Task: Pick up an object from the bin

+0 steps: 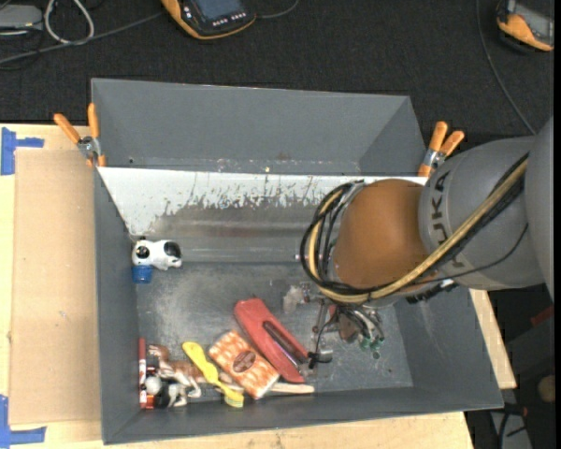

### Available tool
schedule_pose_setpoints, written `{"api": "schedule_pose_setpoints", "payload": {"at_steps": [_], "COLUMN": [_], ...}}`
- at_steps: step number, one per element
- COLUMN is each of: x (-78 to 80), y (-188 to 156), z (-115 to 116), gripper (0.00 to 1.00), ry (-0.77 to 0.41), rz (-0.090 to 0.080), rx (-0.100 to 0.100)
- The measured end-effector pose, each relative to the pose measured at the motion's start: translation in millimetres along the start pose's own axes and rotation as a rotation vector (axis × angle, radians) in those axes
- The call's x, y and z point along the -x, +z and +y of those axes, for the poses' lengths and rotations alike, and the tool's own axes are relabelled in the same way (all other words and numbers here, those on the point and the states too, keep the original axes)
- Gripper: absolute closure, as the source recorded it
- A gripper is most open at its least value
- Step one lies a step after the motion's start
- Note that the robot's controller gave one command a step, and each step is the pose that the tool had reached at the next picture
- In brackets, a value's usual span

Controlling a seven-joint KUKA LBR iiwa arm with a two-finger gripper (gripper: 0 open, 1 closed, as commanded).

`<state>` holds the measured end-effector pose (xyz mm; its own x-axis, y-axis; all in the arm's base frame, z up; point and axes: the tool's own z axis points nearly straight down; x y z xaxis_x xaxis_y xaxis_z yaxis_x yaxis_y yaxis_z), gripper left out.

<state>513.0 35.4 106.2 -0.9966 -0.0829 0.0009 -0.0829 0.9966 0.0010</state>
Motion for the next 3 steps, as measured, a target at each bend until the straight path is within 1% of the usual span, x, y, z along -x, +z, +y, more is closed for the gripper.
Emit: {"api": "schedule_pose_setpoints", "payload": {"at_steps": [1, 2, 3], "x": [44.3, -2.6, 24.9], "y": [-20, -5, 34], "z": [-63, -8, -31], "gripper": [0.0, 0.0, 0.0], "ry": [0.098, 0.021, 0.108], "rz": [-0.005, 0.008, -0.012], "rx": [0.001, 0.002, -0.001]}}
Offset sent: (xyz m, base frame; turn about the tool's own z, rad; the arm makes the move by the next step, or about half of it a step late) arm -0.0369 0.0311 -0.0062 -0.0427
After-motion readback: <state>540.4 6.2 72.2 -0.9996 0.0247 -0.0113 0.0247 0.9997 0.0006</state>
